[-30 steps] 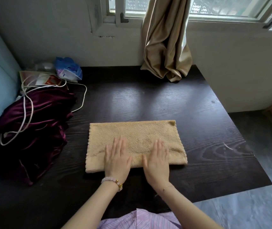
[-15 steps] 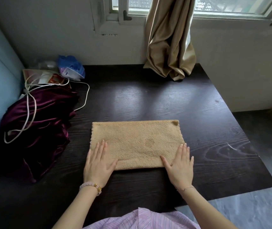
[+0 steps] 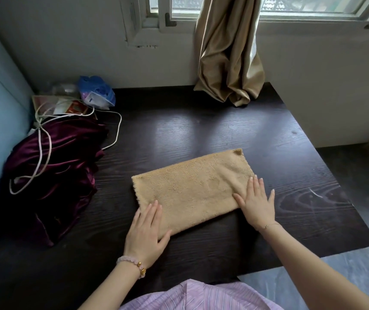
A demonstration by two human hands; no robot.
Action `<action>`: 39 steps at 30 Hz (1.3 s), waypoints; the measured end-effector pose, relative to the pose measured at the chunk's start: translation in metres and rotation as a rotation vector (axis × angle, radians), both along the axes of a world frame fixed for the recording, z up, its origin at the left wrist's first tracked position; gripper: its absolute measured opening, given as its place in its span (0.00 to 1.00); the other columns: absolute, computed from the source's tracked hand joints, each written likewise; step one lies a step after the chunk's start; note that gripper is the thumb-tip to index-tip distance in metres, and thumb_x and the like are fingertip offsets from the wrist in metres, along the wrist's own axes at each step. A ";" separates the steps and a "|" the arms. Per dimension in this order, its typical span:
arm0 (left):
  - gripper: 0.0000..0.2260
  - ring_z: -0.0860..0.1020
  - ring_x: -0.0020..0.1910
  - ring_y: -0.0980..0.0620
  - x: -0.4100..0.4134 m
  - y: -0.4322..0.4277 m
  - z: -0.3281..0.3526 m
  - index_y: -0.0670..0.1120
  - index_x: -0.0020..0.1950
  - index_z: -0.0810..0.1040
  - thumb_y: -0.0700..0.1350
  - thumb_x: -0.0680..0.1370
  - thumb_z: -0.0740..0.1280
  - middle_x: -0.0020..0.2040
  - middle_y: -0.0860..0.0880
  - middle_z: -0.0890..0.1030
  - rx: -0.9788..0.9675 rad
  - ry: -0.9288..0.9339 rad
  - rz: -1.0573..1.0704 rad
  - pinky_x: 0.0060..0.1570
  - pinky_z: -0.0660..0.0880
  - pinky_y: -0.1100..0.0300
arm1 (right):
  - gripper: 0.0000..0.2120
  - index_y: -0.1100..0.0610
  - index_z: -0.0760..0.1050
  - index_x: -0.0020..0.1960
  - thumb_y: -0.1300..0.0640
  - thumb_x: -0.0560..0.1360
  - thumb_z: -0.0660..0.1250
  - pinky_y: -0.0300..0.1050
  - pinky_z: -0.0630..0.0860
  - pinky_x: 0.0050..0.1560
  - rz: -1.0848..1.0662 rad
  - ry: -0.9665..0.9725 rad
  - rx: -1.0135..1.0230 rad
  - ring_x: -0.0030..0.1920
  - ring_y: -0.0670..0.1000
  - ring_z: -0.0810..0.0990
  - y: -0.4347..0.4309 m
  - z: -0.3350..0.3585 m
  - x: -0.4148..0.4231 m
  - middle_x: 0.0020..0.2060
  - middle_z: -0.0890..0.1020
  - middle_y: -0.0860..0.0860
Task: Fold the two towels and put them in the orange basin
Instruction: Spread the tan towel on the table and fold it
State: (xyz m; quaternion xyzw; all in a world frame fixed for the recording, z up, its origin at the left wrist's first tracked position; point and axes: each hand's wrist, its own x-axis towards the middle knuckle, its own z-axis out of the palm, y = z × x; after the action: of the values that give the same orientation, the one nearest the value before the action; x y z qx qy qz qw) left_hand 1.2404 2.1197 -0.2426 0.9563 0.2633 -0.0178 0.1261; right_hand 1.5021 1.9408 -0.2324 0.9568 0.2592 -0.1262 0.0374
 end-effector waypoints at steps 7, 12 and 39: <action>0.14 0.79 0.46 0.55 0.021 -0.013 0.013 0.50 0.50 0.82 0.49 0.74 0.57 0.48 0.55 0.82 0.107 -0.352 -0.173 0.54 0.65 0.59 | 0.27 0.62 0.62 0.72 0.52 0.76 0.55 0.63 0.60 0.68 -0.074 -0.154 0.219 0.72 0.58 0.63 0.020 0.029 0.015 0.72 0.66 0.58; 0.14 0.79 0.51 0.50 0.041 0.011 0.016 0.48 0.49 0.82 0.45 0.72 0.58 0.48 0.53 0.82 0.214 -0.347 -0.149 0.60 0.65 0.51 | 0.21 0.58 0.79 0.52 0.51 0.69 0.53 0.51 0.77 0.42 0.033 -0.206 0.390 0.47 0.56 0.80 0.021 0.031 -0.050 0.46 0.81 0.53; 0.15 0.79 0.42 0.55 0.033 -0.038 0.014 0.52 0.52 0.80 0.41 0.67 0.72 0.51 0.56 0.80 -0.091 -0.253 -0.184 0.40 0.77 0.61 | 0.21 0.52 0.62 0.73 0.59 0.81 0.51 0.60 0.52 0.73 0.230 0.128 0.260 0.76 0.54 0.52 0.013 0.023 -0.002 0.76 0.58 0.48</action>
State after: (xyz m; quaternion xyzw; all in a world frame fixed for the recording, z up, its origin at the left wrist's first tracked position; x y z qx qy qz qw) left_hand 1.2734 2.0821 -0.2281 0.9643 0.1553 0.0795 0.1991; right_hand 1.4997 1.9543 -0.2098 0.9077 0.3828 -0.1472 -0.0890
